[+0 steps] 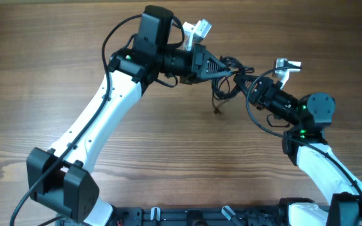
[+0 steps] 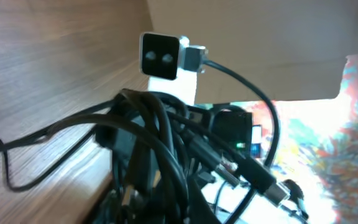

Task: Untangle cables

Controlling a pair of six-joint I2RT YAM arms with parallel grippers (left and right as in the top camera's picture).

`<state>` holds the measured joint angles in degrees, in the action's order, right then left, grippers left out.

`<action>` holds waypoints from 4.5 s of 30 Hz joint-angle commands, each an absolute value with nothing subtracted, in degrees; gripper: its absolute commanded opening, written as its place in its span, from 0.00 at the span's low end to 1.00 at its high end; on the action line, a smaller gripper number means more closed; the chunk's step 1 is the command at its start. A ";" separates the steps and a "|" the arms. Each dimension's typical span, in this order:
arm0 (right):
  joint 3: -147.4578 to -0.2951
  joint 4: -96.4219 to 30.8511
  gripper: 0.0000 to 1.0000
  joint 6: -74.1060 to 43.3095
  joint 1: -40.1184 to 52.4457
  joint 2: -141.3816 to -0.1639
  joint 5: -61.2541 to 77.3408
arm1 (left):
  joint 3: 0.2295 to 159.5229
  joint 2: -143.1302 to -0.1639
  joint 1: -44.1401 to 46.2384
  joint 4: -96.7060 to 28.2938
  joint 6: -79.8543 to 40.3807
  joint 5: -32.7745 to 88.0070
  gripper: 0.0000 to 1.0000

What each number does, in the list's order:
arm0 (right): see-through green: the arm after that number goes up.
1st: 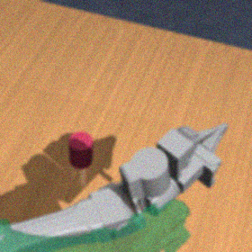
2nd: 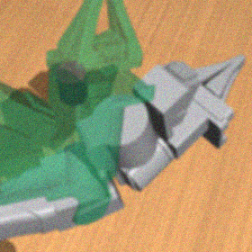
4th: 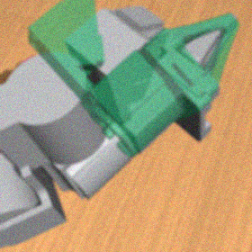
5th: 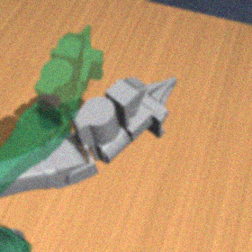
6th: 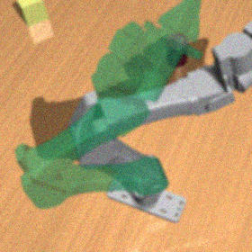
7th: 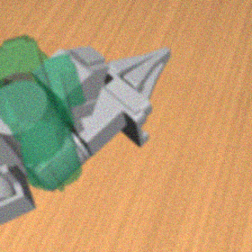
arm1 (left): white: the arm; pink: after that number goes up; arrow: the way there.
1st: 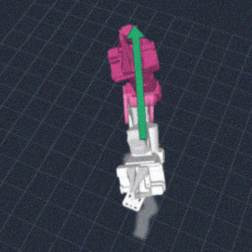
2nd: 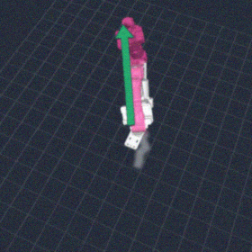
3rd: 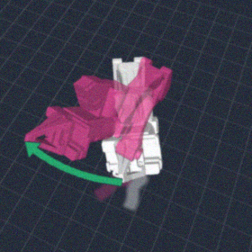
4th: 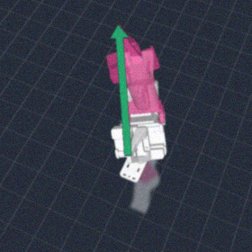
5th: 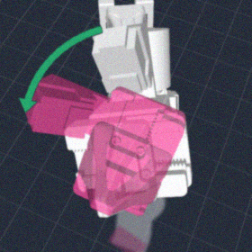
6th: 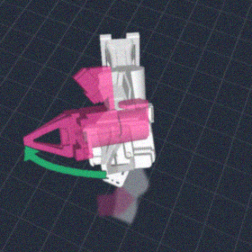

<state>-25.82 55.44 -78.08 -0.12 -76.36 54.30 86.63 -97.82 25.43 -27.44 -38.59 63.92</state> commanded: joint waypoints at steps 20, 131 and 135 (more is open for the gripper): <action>-25.80 40.36 0.62 -83.85 6.31 -76.71 41.67 | 87.22 -96.53 33.89 -34.11 -52.99 12.27 0.04; -25.80 35.66 0.66 -37.65 -0.05 -76.64 58.81 | 87.22 -101.14 12.08 -39.62 -17.72 65.78 0.04; -25.82 47.48 0.45 -45.21 -0.03 -76.64 57.41 | 87.22 -101.14 15.59 -39.64 -15.62 65.78 0.04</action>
